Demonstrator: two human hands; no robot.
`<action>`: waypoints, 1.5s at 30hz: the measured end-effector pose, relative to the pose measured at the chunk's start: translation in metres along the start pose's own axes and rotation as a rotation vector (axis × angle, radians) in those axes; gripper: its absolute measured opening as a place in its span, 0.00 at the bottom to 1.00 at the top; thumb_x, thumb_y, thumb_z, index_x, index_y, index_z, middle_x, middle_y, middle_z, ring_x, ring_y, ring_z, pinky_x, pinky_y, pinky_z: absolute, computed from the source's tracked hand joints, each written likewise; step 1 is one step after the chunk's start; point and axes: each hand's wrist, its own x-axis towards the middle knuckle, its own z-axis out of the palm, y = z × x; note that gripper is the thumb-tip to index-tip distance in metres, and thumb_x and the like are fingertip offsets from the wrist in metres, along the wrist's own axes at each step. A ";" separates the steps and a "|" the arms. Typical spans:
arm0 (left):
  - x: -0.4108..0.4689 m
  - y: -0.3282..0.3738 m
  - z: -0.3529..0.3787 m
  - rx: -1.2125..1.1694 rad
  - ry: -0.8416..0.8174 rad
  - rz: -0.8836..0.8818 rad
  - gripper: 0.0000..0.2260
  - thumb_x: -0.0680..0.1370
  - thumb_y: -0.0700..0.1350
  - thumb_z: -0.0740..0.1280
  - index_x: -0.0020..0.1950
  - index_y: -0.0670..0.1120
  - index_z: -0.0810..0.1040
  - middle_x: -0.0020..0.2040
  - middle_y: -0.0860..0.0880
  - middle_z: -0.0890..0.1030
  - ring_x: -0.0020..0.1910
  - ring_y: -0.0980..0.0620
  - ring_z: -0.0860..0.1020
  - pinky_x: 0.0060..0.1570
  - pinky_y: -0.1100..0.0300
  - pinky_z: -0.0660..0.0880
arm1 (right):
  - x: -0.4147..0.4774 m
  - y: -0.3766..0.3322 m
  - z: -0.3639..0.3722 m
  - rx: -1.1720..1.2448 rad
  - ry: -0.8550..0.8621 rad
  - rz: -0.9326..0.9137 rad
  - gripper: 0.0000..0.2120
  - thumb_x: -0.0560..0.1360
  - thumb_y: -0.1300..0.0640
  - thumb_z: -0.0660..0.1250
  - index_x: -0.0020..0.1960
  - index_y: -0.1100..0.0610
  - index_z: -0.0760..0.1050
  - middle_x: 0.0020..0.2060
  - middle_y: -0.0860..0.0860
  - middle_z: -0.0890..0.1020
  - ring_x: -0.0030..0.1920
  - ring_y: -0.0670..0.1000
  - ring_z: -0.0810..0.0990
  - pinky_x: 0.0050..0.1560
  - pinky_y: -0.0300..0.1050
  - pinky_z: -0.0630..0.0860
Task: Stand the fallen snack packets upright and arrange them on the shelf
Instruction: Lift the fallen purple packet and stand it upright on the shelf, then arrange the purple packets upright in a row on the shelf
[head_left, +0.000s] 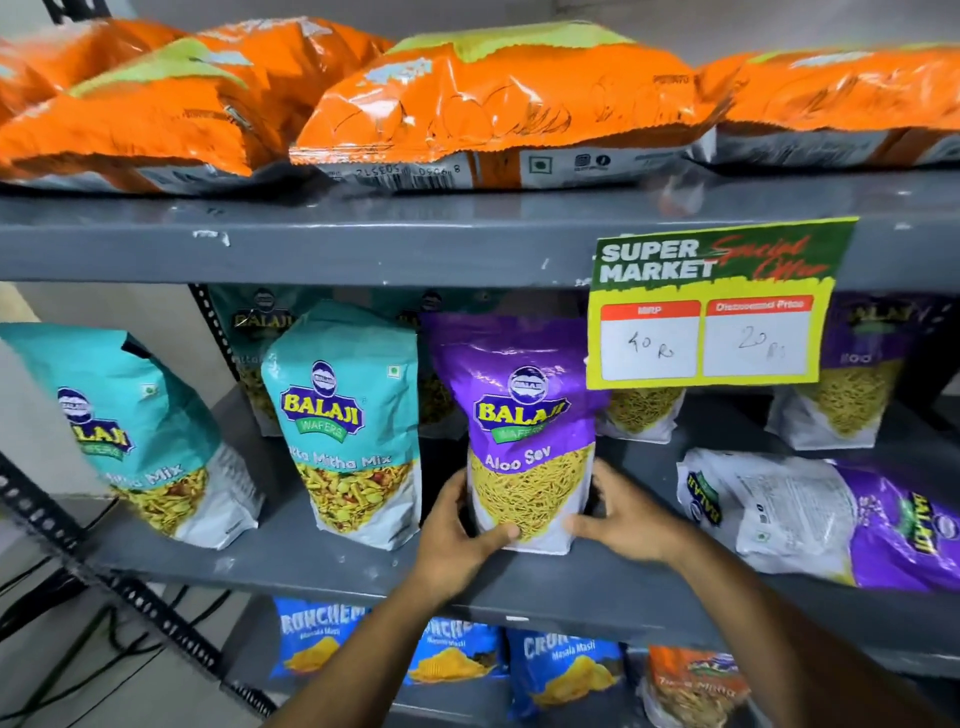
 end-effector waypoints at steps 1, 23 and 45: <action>-0.005 0.001 0.002 0.008 0.085 -0.005 0.37 0.65 0.40 0.80 0.69 0.45 0.67 0.64 0.50 0.76 0.62 0.53 0.76 0.64 0.55 0.73 | -0.002 -0.006 -0.003 -0.078 0.015 -0.021 0.36 0.64 0.45 0.74 0.69 0.42 0.63 0.66 0.44 0.76 0.66 0.48 0.75 0.67 0.53 0.73; 0.090 0.099 0.231 0.298 -0.275 -0.316 0.26 0.77 0.63 0.58 0.61 0.44 0.78 0.61 0.44 0.79 0.58 0.44 0.77 0.57 0.54 0.70 | -0.158 0.071 -0.106 0.742 0.071 0.643 0.12 0.75 0.48 0.68 0.52 0.56 0.76 0.46 0.60 0.84 0.43 0.54 0.86 0.46 0.43 0.81; 0.012 0.063 0.187 -0.152 -0.190 0.079 0.22 0.69 0.26 0.71 0.60 0.41 0.77 0.58 0.40 0.82 0.51 0.52 0.82 0.56 0.59 0.79 | -0.105 0.085 -0.135 0.427 0.443 -0.093 0.15 0.75 0.65 0.65 0.53 0.47 0.77 0.53 0.46 0.85 0.56 0.49 0.81 0.63 0.52 0.75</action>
